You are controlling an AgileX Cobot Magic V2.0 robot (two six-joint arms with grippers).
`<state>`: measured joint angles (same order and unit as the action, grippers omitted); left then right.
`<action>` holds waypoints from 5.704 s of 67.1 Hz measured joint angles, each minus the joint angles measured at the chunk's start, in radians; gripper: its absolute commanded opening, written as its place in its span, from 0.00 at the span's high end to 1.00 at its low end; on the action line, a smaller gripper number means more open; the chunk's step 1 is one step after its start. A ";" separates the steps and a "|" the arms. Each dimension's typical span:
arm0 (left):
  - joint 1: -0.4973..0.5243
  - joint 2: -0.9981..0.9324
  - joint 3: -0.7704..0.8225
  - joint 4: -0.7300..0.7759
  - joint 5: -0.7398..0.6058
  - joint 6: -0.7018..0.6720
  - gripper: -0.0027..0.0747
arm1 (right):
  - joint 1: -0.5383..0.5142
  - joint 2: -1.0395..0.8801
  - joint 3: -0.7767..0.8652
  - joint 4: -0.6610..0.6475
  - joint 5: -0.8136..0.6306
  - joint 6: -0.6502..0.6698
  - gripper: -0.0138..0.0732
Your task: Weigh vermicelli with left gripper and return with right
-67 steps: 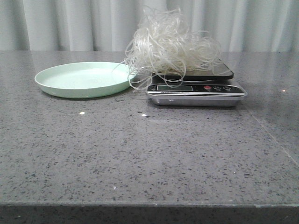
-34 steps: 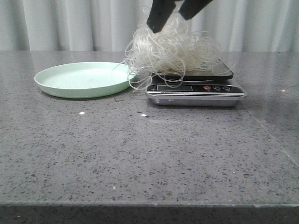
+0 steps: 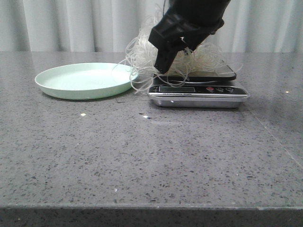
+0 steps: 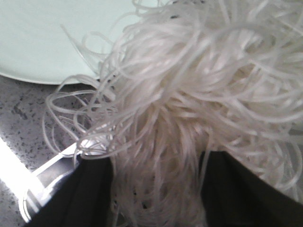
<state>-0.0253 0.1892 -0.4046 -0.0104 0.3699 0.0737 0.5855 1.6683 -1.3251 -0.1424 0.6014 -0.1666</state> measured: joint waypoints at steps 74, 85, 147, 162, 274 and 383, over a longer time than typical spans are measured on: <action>0.000 0.000 0.000 -0.028 0.000 0.000 0.79 | 0.001 -0.179 -0.183 0.001 0.022 0.000 0.67; 0.000 0.000 0.000 -0.028 0.000 0.000 0.79 | 0.003 -0.129 -0.333 0.050 0.022 0.000 0.67; 0.000 0.000 0.000 -0.029 0.000 0.000 0.79 | 0.124 0.323 -0.579 0.158 0.086 0.000 0.67; 0.000 0.000 0.000 -0.029 0.000 0.000 0.79 | 0.124 0.323 -0.579 0.158 0.120 0.000 0.36; 0.000 0.000 0.000 -0.030 0.000 0.000 0.79 | -0.456 -1.010 0.781 0.233 -0.465 0.000 0.67; 0.000 -0.194 0.407 -0.032 -0.200 0.000 0.79 | -0.456 -1.353 1.062 0.280 -0.630 0.000 0.67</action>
<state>-0.0253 -0.0044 0.0024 -0.0422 0.1698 0.0737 0.1297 0.3157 -0.2628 0.1380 -0.0282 -0.1666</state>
